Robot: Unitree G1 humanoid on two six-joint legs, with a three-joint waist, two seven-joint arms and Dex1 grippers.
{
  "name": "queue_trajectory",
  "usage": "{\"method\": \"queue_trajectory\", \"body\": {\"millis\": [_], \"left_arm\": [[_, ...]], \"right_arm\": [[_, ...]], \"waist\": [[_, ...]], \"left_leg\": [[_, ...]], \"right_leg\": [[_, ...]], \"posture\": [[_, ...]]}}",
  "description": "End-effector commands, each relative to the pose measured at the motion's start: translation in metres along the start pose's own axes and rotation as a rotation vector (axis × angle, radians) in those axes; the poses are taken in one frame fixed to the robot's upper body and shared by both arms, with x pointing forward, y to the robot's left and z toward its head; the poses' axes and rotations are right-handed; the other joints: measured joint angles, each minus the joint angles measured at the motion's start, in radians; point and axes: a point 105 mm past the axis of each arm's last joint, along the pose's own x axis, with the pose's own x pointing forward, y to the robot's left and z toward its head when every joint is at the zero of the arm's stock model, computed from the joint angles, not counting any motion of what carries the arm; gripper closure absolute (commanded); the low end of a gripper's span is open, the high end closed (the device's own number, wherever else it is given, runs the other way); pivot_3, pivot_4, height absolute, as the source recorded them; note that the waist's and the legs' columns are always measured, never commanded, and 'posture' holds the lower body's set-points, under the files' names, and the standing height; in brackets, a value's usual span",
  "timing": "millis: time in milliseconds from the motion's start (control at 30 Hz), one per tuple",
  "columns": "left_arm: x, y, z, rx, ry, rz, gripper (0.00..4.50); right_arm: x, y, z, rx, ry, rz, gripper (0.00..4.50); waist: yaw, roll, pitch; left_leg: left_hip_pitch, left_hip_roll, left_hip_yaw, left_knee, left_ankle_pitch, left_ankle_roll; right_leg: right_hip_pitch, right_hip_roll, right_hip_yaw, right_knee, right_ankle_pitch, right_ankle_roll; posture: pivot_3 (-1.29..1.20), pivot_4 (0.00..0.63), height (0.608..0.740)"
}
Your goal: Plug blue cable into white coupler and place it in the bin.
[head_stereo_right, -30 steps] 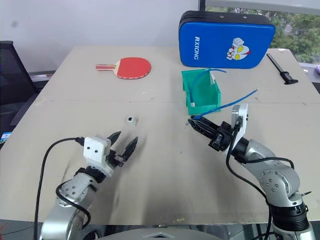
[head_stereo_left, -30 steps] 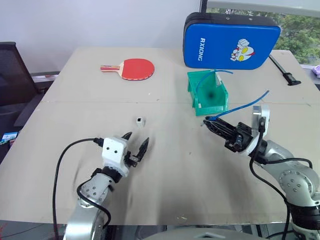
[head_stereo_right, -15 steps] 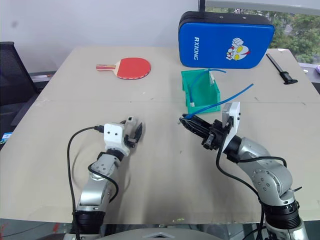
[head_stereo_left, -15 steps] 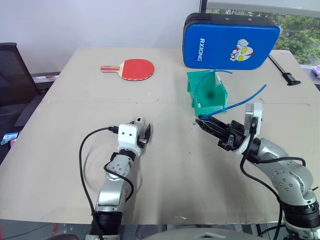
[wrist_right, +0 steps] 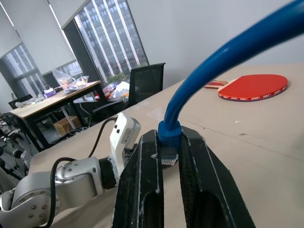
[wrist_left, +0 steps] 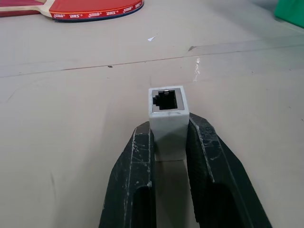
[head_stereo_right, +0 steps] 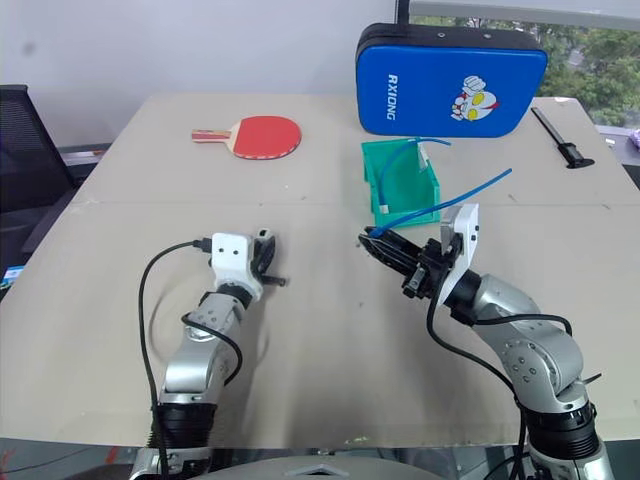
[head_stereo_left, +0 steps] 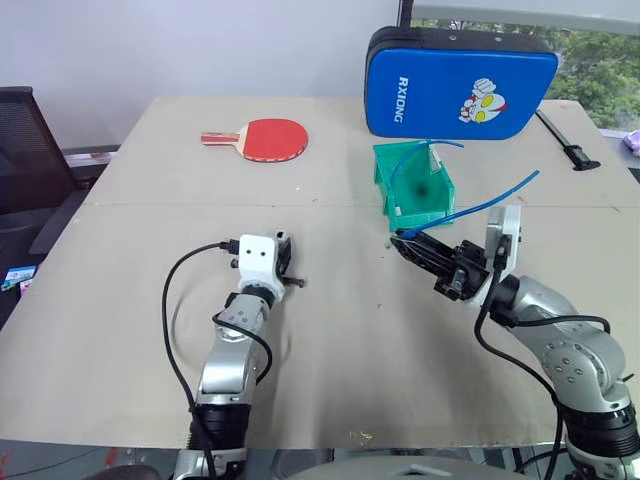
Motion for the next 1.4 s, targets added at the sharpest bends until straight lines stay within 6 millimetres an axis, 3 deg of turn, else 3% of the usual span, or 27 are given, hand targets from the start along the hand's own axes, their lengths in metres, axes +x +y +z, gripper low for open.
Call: {"method": "queue_trajectory", "body": {"millis": [33, 267, 433, 1000, 1267, 1400], "left_arm": [[0.001, -0.015, 0.010, 0.011, -0.050, -0.072, 4.21], [-0.007, -0.069, 0.065, 0.090, -0.290, -0.321, 4.21], [-0.008, -0.083, 0.083, 0.159, -0.349, -0.375, 4.21], [-0.009, -0.094, 0.080, 0.204, -0.344, -0.431, 4.21], [-0.010, -0.097, 0.080, 0.203, -0.347, -0.433, 4.21], [-0.011, -0.098, 0.080, 0.220, -0.351, -0.439, 4.21]], "right_arm": [[0.012, 0.009, 0.011, -0.082, -0.021, 0.038, 4.50], [0.052, -0.009, 0.008, -0.398, 0.019, -0.052, 4.50], [0.062, -0.020, 0.004, -0.465, 0.011, -0.098, 4.50], [0.071, -0.015, -0.001, -0.509, 0.019, -0.069, 4.50], [0.067, -0.032, -0.015, -0.536, 0.135, -0.144, 4.50], [0.066, -0.030, -0.025, -0.555, 0.209, -0.116, 4.50]], "waist": [[0.000, 0.000, 0.000], [0.002, -0.001, 0.000], [-0.001, 0.000, 0.000], [-0.001, 0.000, 0.000], [-0.001, 0.000, 0.000], [-0.002, 0.000, 0.001]], "left_leg": [[0.000, 0.000, 0.000, 0.000, 0.000, 0.000], [-0.002, 0.000, 0.001, 0.000, 0.000, 0.000], [-0.002, 0.000, 0.001, -0.001, 0.000, 0.000], [-0.002, 0.000, 0.001, -0.002, 0.000, 0.000], [-0.002, 0.000, 0.001, -0.002, 0.000, 0.000], [-0.002, 0.000, 0.001, -0.002, 0.000, 0.000]], "right_leg": [[0.000, 0.000, 0.000, 0.000, 0.000, 0.000], [-0.002, -0.001, 0.000, 0.000, 0.000, 0.000], [-0.003, -0.001, 0.002, -0.001, 0.000, 0.000], [-0.003, -0.001, 0.001, -0.001, 0.000, 0.000], [-0.003, -0.001, 0.001, -0.001, 0.000, 0.000], [-0.003, -0.001, 0.001, -0.001, 0.000, 0.000]], "posture": [[0.00, 0.150, 0.740], [0.00, 0.150, 0.740], [0.00, 0.150, 0.740], [0.00, 0.150, 0.740], [0.00, 0.150, 0.740], [0.00, 0.150, 0.740]]}}
